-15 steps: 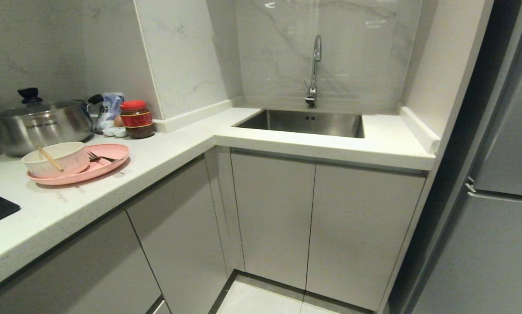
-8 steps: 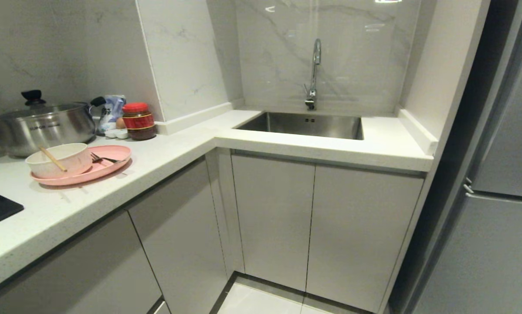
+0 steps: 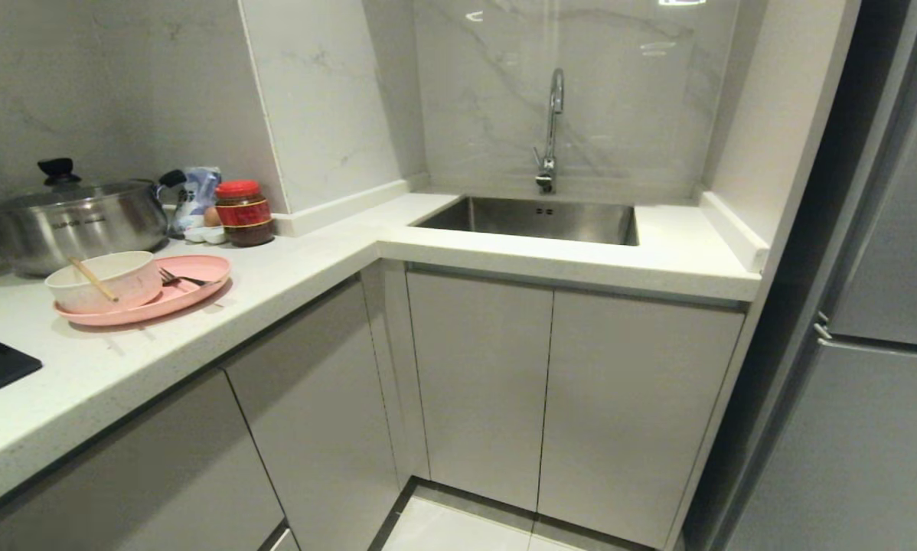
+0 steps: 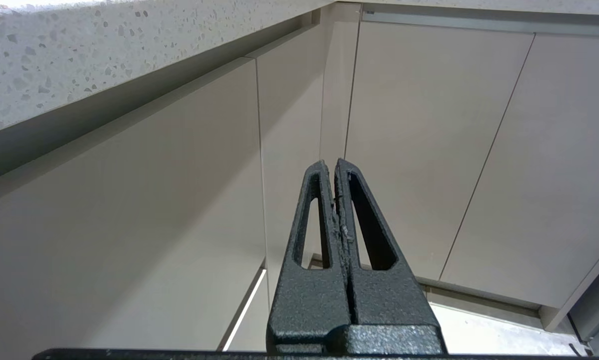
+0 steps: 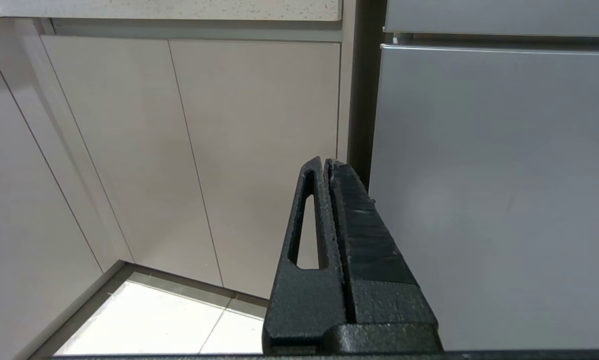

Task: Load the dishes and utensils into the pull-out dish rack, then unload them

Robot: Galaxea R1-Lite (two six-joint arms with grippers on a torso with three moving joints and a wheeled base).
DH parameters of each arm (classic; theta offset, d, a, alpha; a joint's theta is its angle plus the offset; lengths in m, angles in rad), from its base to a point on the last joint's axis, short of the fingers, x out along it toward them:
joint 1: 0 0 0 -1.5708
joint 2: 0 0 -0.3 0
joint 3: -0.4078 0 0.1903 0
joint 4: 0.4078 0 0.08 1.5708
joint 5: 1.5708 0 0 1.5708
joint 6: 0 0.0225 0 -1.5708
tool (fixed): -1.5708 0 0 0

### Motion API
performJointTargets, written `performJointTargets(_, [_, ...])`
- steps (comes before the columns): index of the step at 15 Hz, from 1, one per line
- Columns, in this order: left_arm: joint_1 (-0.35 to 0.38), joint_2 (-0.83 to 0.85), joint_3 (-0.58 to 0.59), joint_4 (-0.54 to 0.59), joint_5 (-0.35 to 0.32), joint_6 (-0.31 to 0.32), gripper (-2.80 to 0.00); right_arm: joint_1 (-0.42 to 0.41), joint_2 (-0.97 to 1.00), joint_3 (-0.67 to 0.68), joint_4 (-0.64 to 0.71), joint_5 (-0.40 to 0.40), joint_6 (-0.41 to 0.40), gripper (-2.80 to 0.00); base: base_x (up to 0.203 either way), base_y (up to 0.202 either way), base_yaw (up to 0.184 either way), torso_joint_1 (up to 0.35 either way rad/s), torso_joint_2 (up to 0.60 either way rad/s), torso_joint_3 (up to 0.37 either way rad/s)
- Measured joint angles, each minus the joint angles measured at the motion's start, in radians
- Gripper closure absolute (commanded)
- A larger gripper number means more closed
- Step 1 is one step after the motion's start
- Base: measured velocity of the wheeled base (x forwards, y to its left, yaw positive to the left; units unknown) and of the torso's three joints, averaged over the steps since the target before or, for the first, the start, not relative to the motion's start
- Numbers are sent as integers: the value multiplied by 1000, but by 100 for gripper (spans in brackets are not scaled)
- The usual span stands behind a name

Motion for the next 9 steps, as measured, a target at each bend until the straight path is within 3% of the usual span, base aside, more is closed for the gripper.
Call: performJointTargets(9, [0, 0, 0, 0, 0, 0, 0, 0, 0, 0, 0, 0, 0, 0, 0, 0, 0, 0, 0, 0])
